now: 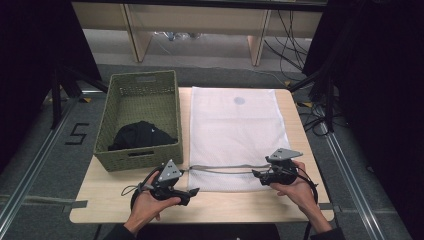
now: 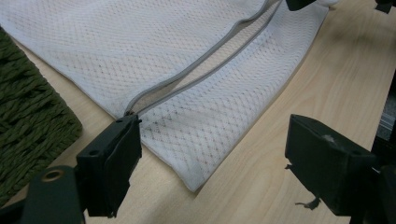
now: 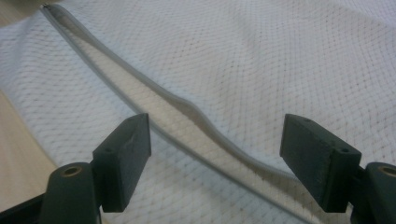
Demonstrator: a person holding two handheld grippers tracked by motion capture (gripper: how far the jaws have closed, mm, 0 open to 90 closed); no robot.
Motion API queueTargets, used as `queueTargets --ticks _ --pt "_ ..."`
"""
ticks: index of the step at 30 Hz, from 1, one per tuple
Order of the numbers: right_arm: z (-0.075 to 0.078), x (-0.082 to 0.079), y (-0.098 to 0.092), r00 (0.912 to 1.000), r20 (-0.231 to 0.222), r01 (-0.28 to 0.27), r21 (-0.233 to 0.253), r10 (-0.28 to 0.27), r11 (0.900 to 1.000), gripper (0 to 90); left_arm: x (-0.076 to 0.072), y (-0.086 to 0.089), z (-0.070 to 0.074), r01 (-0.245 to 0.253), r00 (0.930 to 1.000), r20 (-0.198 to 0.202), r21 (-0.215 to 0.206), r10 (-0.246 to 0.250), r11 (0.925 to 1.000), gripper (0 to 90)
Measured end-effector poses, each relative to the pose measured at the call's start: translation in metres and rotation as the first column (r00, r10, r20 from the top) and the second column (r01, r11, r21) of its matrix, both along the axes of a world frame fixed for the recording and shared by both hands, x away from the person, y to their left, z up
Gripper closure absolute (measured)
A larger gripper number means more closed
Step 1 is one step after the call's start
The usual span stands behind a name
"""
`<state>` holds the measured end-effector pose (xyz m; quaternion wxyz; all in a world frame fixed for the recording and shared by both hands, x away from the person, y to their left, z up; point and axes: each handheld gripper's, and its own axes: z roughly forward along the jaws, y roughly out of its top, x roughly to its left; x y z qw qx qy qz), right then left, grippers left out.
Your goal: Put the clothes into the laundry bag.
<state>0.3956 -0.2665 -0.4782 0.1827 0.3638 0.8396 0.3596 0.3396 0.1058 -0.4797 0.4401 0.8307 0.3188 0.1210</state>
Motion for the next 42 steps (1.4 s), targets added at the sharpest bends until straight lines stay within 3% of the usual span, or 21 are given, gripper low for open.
queueTargets --ticks 3,4,7,8,9,11,12,16,20,22,26,27,29,30,31,33,34,37,38,41,42 --pt "-0.002 0.005 0.003 1.0000 -0.001 -0.004 -0.025 0.004 1.000 26.4 0.000 -0.001 -0.001 -0.007 1.0000 -0.006 -0.024 0.006 0.9997 18.8" --pt "-0.005 0.013 0.005 0.9999 -0.003 -0.017 -0.065 0.017 0.998 27.8 0.000 -0.002 -0.002 -0.009 0.9999 -0.006 -0.040 0.008 0.9991 18.8" --pt "-0.008 0.021 0.008 0.9992 -0.011 -0.040 -0.081 0.040 0.996 32.4 0.000 -0.001 -0.002 -0.005 0.9999 -0.013 -0.032 0.005 0.9995 18.9" --pt "-0.011 0.026 0.012 0.9985 -0.018 -0.054 -0.116 0.052 0.992 35.9 0.000 -0.002 -0.002 -0.013 0.9998 -0.014 -0.040 0.013 0.9991 18.9" --pt "-0.013 0.028 0.015 0.9982 -0.010 -0.060 -0.122 0.059 0.991 38.4 0.001 -0.001 -0.002 -0.002 1.0000 -0.007 -0.015 0.002 0.9999 19.0" --pt "-0.015 0.030 0.017 0.9972 -0.015 -0.074 -0.138 0.073 0.988 39.4 0.001 0.000 -0.002 -0.002 1.0000 -0.007 -0.012 0.002 0.9999 19.1" --pt "-0.016 0.033 0.023 0.9958 -0.024 -0.091 -0.185 0.088 0.979 44.4 0.001 0.000 -0.003 0.003 0.9999 -0.016 -0.017 -0.004 0.9998 19.2" --pt "-0.019 0.038 0.031 0.9937 -0.041 -0.111 -0.239 0.104 0.965 49.2 0.002 0.000 -0.003 0.005 0.9996 -0.026 -0.019 -0.006 0.9998 19.4" --pt "-0.016 0.046 0.036 0.9925 0.011 -0.112 -0.312 0.122 0.944 53.7 0.001 -0.002 -0.003 -0.012 0.9997 -0.020 -0.045 0.011 0.9989 19.9" --pt "-0.016 0.051 0.039 0.9931 0.024 -0.101 -0.314 0.115 0.944 57.1 0.002 0.000 -0.003 0.005 0.9997 -0.023 -0.018 -0.005 0.9998 20.0" --pt "-0.018 0.062 0.042 0.9892 0.009 -0.136 -0.303 0.146 0.943 62.4 0.001 -0.001 -0.003 -0.018 0.9996 -0.022 -0.042 0.017 0.9989 20.3" --pt "-0.018 0.062 0.042 0.9892 0.009 -0.136 -0.303 0.146 0.943 62.4 0.003 0.001 -0.003 -0.002 1.0000 -0.008 -0.017 0.002 0.9998 20.3" --pt "-0.018 0.065 0.044 0.9904 0.003 -0.132 -0.283 0.139 0.950 64.3 0.002 0.000 -0.003 -0.008 0.9998 -0.019 -0.027 0.007 0.9996 20.3" --pt "-0.018 0.067 0.046 0.9908 0.002 -0.131 -0.243 0.136 0.961 65.5 0.002 0.000 -0.003 -0.011 0.9998 -0.017 -0.029 0.010 0.9995 20.3" --pt "-0.018 0.068 0.046 0.9902 0.012 -0.132 -0.241 0.139 0.962 66.1 0.002 0.000 -0.003 -0.011 0.9998 -0.017 -0.029 0.010 0.9995 20.4" --pt "-0.015 0.069 0.047 0.9904 -0.026 -0.138 -0.200 0.136 0.970 67.0 0.002 -0.001 -0.004 -0.017 0.9996 -0.021 -0.033 0.016 0.9993 20.4" --pt "-0.015 0.071 0.047 0.9884 -0.039 -0.152 -0.189 0.147 0.970 67.6 0.002 0.000 -0.003 -0.006 0.9996 -0.027 -0.014 0.006 0.9999 20.4" --pt "-0.015 0.074 0.046 0.9862 -0.054 -0.164 -0.184 0.157 0.969 67.1 0.002 0.000 -0.003 -0.008 0.9997 -0.022 -0.015 0.008 0.9999 20.5" --pt "-0.018 0.075 0.047 0.9751 -0.111 -0.207 -0.145 0.192 0.968 67.0 0.002 0.000 -0.003 -0.006 0.9998 -0.019 -0.010 0.006 0.9999 20.6" --pt "-0.020 0.076 0.048 0.9724 -0.105 -0.223 -0.151 0.208 0.963 68.9 0.002 0.000 -0.003 -0.004 0.9999 -0.016 -0.006 0.004 1.0000 20.7" --pt "-0.018 0.078 0.049 0.9719 -0.115 -0.223 -0.168 0.206 0.960 74.9 0.003 0.000 -0.003 -0.005 0.9999 -0.014 -0.001 0.005 1.0000 20.7"
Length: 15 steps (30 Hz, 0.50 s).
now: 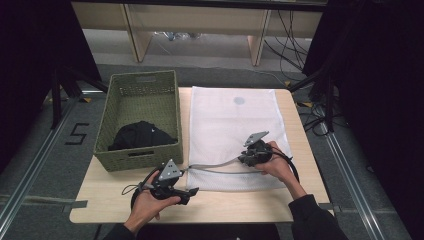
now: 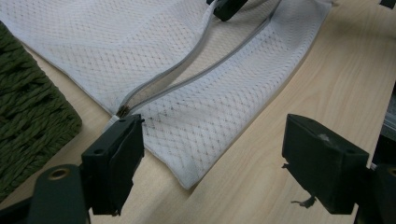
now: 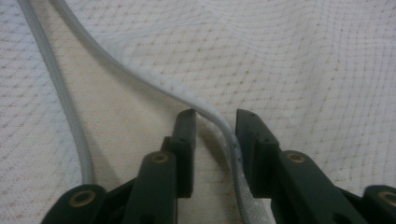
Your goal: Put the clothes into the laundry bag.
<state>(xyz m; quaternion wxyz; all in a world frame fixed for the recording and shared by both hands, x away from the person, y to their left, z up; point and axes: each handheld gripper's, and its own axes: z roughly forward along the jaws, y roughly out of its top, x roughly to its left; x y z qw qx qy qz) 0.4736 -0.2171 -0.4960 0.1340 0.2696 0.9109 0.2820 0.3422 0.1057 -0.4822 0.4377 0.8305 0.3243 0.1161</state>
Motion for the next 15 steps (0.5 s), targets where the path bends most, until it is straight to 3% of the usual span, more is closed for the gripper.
queueTargets --ticks 2,3,4,5,6,10,12,15 --pt "0.0013 0.0013 0.0000 0.9997 -0.014 0.021 -0.003 -0.021 1.000 79.7 -0.0009 -0.0007 -0.0004 0.000 1.0000 -0.002 -0.017 0.000 0.9998 20.8" --pt "0.0013 0.0026 -0.0005 0.9996 -0.020 0.021 -0.005 -0.021 1.000 81.5 0.0000 0.0010 0.0002 0.009 0.9999 0.006 0.008 -0.009 0.9999 20.8" --pt "0.0008 0.0033 -0.0008 0.9997 -0.013 0.022 -0.004 -0.022 1.000 82.8 -0.0007 -0.0008 -0.0009 -0.012 0.9999 -0.002 -0.027 0.012 0.9996 20.9" --pt "0.0011 0.0025 -0.0010 0.9992 -0.025 0.032 -0.009 -0.032 0.999 83.6 -0.0007 -0.0008 -0.0009 -0.012 0.9999 -0.002 -0.027 0.012 0.9996 21.0" --pt "0.0014 0.0029 -0.0014 0.9994 -0.013 0.032 -0.016 -0.032 0.999 84.1 0.0004 0.0007 0.0002 0.007 0.9999 0.014 -0.012 -0.007 0.9999 21.1" --pt "0.0032 0.0018 0.0004 0.9987 0.030 0.042 -0.020 -0.041 0.999 87.2 -0.0015 -0.0008 -0.0002 -0.015 0.9999 0.003 -0.033 0.015 0.9993 21.1" --pt "0.0027 0.0008 0.0009 0.9989 0.032 0.035 -0.028 -0.034 0.999 87.9 -0.0008 0.0006 0.0005 -0.009 0.9999 0.006 -0.006 0.009 0.9999 21.1" --pt "0.0035 -0.0005 0.0017 0.9983 0.049 0.033 -0.026 -0.032 0.999 89.3 -0.0008 0.0012 0.0012 0.004 1.0000 0.006 0.003 -0.004 1.0000 21.3"
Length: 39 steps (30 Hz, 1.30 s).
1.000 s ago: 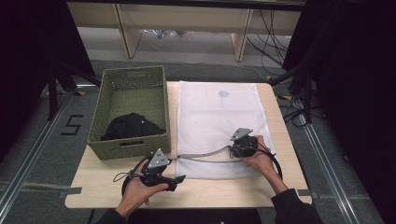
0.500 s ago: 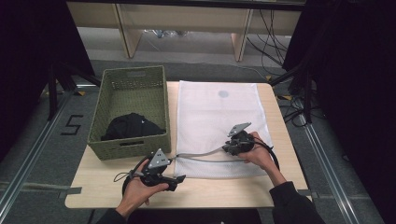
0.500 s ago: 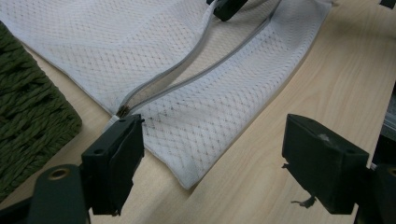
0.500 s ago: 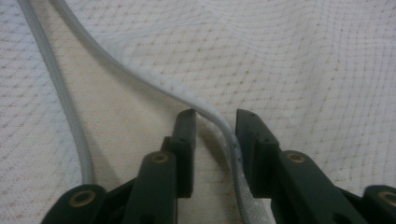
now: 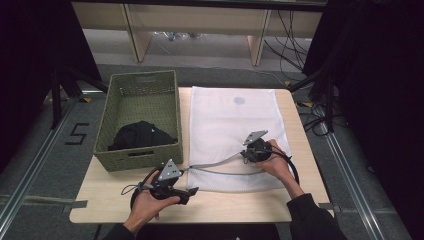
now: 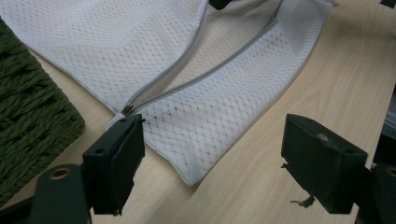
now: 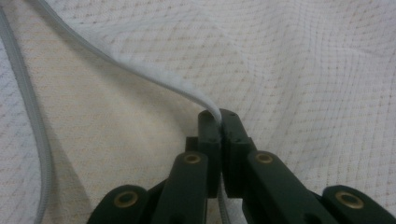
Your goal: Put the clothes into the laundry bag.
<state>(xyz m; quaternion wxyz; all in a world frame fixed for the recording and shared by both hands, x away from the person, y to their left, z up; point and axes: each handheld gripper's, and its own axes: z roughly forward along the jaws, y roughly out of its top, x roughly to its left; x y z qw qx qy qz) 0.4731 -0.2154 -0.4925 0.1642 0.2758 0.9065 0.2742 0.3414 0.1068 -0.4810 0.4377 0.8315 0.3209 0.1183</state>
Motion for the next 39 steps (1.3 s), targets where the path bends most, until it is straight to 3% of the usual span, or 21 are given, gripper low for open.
queueTargets --ticks 4,6,7,10,12,13,14,16,20,22,25,27,28,30,31,32,33,34,35,37,39 --pt "0.003 -0.001 -0.001 0.9998 0.016 0.010 0.002 -0.010 1.000 89.7 0.000 0.000 0.000 0.002 1.0000 0.000 -0.011 -0.002 0.9999 21.4" --pt "0.006 -0.001 -0.002 0.9994 0.035 0.009 0.001 -0.009 1.000 89.9 0.000 0.001 0.001 0.005 1.0000 0.008 0.007 -0.005 1.0000 21.5" --pt "0.007 0.000 -0.003 0.9985 0.054 -0.004 -0.006 0.004 1.000 89.9 0.000 0.000 0.000 -0.003 1.0000 0.004 -0.016 0.003 0.9999 21.5" --pt "0.011 -0.002 -0.003 0.9986 0.052 0.011 0.026 -0.012 1.000 90.0 0.001 0.002 0.001 0.005 1.0000 -0.002 -0.005 -0.005 1.0000 21.5" --pt "0.015 -0.001 -0.004 0.9971 0.076 0.002 0.030 -0.004 1.000 90.0 0.001 0.002 0.002 -0.011 0.9999 0.005 0.002 0.011 0.9999 21.5" --pt "0.017 -0.001 -0.005 0.9964 0.085 -0.002 0.037 -0.001 0.999 90.0 0.001 0.002 0.002 -0.009 0.9999 0.004 -0.023 0.010 0.9997 21.5" --pt "0.019 -0.003 -0.005 0.9973 0.072 0.012 0.042 -0.015 0.999 90.0 0.002 0.004 0.004 0.009 0.9998 0.015 -0.002 -0.009 1.0000 21.5" --pt "0.021 -0.002 -0.006 0.9967 0.079 0.012 0.038 -0.015 0.999 90.0 0.001 0.005 0.006 -0.013 0.9999 0.002 -0.024 0.013 0.9996 21.5" --pt "0.025 -0.002 -0.006 0.9955 0.092 0.015 0.043 -0.019 0.999 90.0 0.001 0.007 0.014 -0.016 0.9999 0.004 -0.012 0.016 0.9998 21.8" --pt "0.030 -0.001 -0.005 0.9941 0.108 0.009 0.047 -0.014 0.999 90.0 0.000 0.007 0.026 -0.025 0.9996 0.016 -0.030 0.025 0.9993 21.8" --pt "0.034 -0.001 -0.006 0.9943 0.106 -0.007 0.033 0.004 0.999 90.0 0.000 0.008 0.034 -0.017 0.9995 0.025 -0.018 0.018 0.9997 21.7" --pt "0.036 -0.001 -0.004 0.9931 0.117 -0.003 0.037 -0.001 0.999 90.0 0.000 0.010 0.045 -0.018 0.9987 0.048 0.009 0.017 0.9998 21.7" --pt "0.038 0.000 -0.005 0.9931 0.117 0.000 0.042 -0.005 0.999 90.0 0.000 0.012 0.049 -0.027 0.9979 0.060 0.000 0.027 0.9996 21.7" --pt "0.042 0.002 -0.006 0.9933 0.114 -0.020 0.032 0.016 0.999 90.0 0.004 0.020 0.062 -0.040 0.9963 0.078 0.024 0.038 0.9989 21.9" --pt "0.041 0.000 -0.004 0.9932 0.114 0.019 0.054 -0.025 0.998 90.0 0.007 0.024 0.067 -0.045 0.9951 0.090 0.027 0.042 0.9986 22.1" --pt "0.042 0.003 -0.005 0.9909 0.134 -0.012 0.039 0.007 0.999 90.0 0.010 0.027 0.071 -0.057 0.9947 0.088 0.028 0.054 0.9980 22.1" --pt "0.043 -0.001 -0.003 0.9944 0.101 0.026 0.053 -0.032 0.998 90.0 0.014 0.031 0.075 -0.064 0.9945 0.084 0.022 0.062 0.9977 22.0" --pt "0.045 0.003 -0.005 0.9920 0.124 -0.024 0.031 0.020 0.999 90.0 0.014 0.031 0.075 -0.064 0.9945 0.084 0.022 0.062 0.9977 22.0" --pt "0.046 0.001 -0.004 0.9928 0.120 0.002 0.045 -0.008 0.999 90.0 0.025 0.040 0.081 -0.069 0.9954 0.066 0.005 0.069 0.9976 22.1" --pt "0.049 0.003 -0.004 0.9903 0.139 -0.009 0.043 0.003 0.999 90.0 0.035 0.049 0.086 -0.110 0.9926 0.052 0.012 0.110 0.9938 21.3" --pt "0.053 0.003 -0.005 0.9893 0.145 -0.016 0.046 0.009 0.999 90.0 0.047 0.057 0.089 -0.108 0.9935 0.041 0.018 0.107 0.9940 20.2"
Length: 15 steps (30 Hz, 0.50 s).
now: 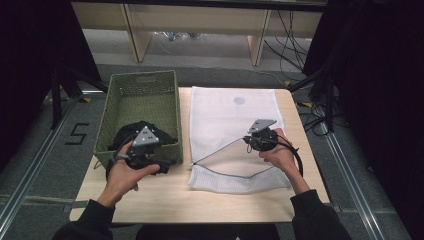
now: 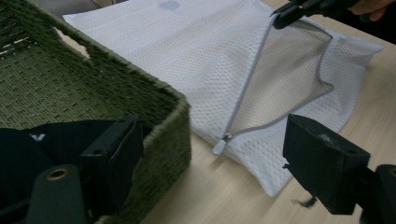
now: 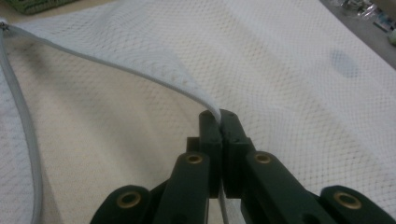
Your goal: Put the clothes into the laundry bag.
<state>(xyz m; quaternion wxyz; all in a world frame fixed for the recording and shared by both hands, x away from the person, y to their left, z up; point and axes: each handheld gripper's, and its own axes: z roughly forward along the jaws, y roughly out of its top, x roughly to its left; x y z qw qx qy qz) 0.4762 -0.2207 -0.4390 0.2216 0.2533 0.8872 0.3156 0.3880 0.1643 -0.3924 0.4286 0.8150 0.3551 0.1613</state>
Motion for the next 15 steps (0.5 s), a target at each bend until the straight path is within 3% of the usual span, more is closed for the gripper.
queueTargets --ticks 1,2,4,5,7,9,10,11,12,13,14,15 --pt "0.002 -0.001 0.000 0.9999 -0.008 0.008 0.008 -0.008 1.000 90.0 0.000 0.000 0.000 0.000 1.0000 0.000 0.000 0.000 1.0000 20.6" --pt "0.003 -0.001 -0.001 1.0000 0.004 0.004 0.003 -0.004 1.000 90.0 0.010 0.006 0.003 -0.049 0.9988 0.010 0.010 0.049 0.9988 20.4" --pt "0.005 -0.002 -0.002 0.9997 0.003 0.024 0.018 -0.024 1.000 90.0 0.015 0.010 0.004 -0.059 0.9983 0.005 0.018 0.059 0.9981 19.9" --pt "0.006 -0.001 -0.003 1.0000 0.007 0.004 0.012 -0.005 1.000 90.0 0.026 0.017 0.007 -0.058 0.9983 -0.001 0.046 0.058 0.9973 19.5" --pt "0.007 -0.002 -0.004 0.9997 0.002 0.023 0.023 -0.023 0.999 90.0 0.038 0.025 0.009 -0.060 0.9981 -0.011 0.091 0.061 0.9940 18.3" --pt "0.008 -0.001 -0.005 0.9998 0.016 0.008 0.017 -0.008 1.000 90.0 0.051 0.034 0.009 -0.084 0.9963 -0.003 0.124 0.085 0.9886 19.8" --pt "0.008 -0.003 -0.004 0.9992 -0.005 0.039 0.031 -0.039 0.999 90.0 0.057 0.039 0.009 -0.089 0.9956 -0.017 0.156 0.093 0.9838 19.5" --pt "0.008 -0.003 -0.004 0.9992 -0.005 0.039 0.031 -0.039 0.999 90.0 0.057 0.039 0.009 -0.089 0.9956 -0.017 0.156 0.093 0.9838 19.3" --pt "0.009 -0.001 -0.005 0.9999 0.017 0.004 0.011 -0.005 1.000 90.0 0.070 0.047 0.005 -0.135 0.9888 -0.041 0.171 0.144 0.9760 19.6" --pt "0.009 -0.001 -0.005 0.9999 0.017 0.004 0.011 -0.005 1.000 90.0 0.070 0.047 0.005 -0.135 0.9888 -0.041 0.171 0.144 0.9760 19.5" --pt "0.008 -0.003 -0.004 0.9998 0.010 0.015 0.008 -0.015 1.000 90.0 0.078 0.050 0.002 -0.157 0.9837 -0.057 0.189 0.170 0.9693 19.1" --pt "0.007 -0.002 -0.004 0.9999 0.008 0.013 0.006 -0.013 1.000 90.0 0.083 0.052 0.000 -0.153 0.9836 -0.064 0.198 0.169 0.9682 19.4"
